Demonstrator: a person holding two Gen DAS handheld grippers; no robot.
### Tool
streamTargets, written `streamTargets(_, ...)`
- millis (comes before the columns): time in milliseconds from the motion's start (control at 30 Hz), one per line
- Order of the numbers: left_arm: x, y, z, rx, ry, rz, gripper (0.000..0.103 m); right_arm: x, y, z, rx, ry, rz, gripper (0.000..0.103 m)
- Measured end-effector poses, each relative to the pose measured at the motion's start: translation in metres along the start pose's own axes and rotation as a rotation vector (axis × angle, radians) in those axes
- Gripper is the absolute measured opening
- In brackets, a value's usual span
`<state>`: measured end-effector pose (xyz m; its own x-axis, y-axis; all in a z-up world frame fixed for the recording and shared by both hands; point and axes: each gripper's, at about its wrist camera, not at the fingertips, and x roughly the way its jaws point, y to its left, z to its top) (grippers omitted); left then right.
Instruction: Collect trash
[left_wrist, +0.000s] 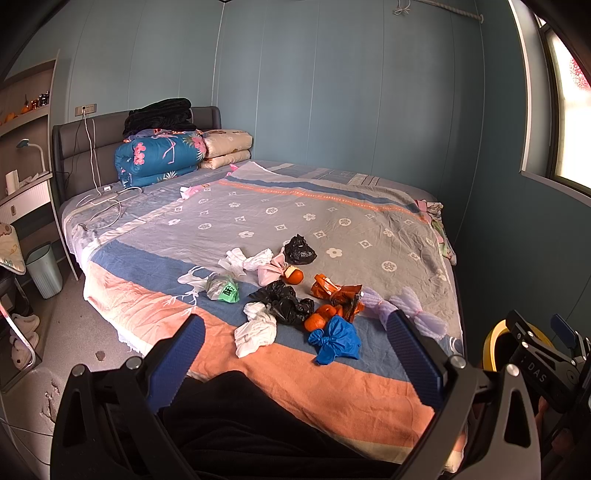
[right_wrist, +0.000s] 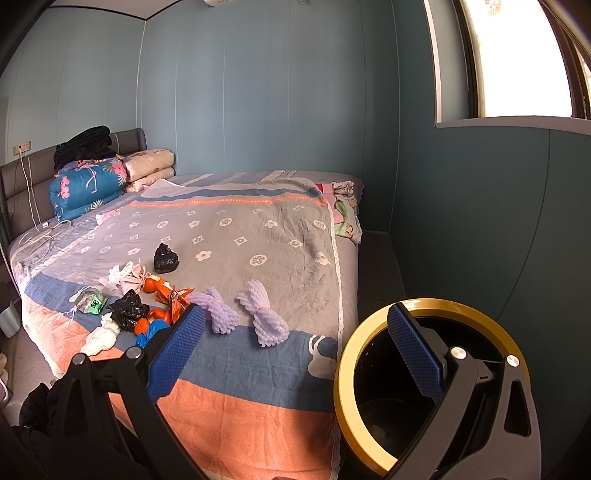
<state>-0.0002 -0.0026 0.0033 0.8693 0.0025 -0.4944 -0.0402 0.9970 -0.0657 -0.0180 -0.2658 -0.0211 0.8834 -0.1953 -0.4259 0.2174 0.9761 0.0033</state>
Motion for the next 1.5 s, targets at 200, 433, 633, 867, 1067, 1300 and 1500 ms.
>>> streamTargets(200, 0.000, 0.000, 0.000, -0.001, 0.000, 0.000, 0.095, 0.000, 0.000, 0.000, 0.000, 0.001, 0.000, 0.095)
streamTargets(433, 0.000, 0.000, 0.000, -0.001, 0.001, 0.000, 0.095, 0.000, -0.001, 0.000, 0.001, 0.002, 0.000, 0.095)
streamTargets(633, 0.000, 0.000, 0.000, -0.001, 0.002, 0.000, 0.095, 0.000, -0.001, 0.000, 0.001, 0.003, 0.001, 0.095)
streamTargets(867, 0.000, 0.000, 0.000, 0.000, 0.001, 0.000, 0.095, 0.000, -0.001, 0.001, 0.002, 0.005, 0.001, 0.095)
streamTargets(1067, 0.000, 0.000, 0.000, 0.000, 0.001, 0.000, 0.095, 0.001, 0.001, -0.003, 0.002, 0.005, 0.006, 0.095)
streamTargets(1300, -0.001, 0.004, -0.004, 0.006, 0.010, -0.005, 0.095, 0.005, 0.003, -0.008, 0.010, 0.017, -0.026, 0.095)
streamTargets(1500, 0.002, 0.011, -0.008, 0.010, 0.024, -0.008, 0.095, 0.017, 0.006, -0.001, -0.002, 0.019, -0.039, 0.095)
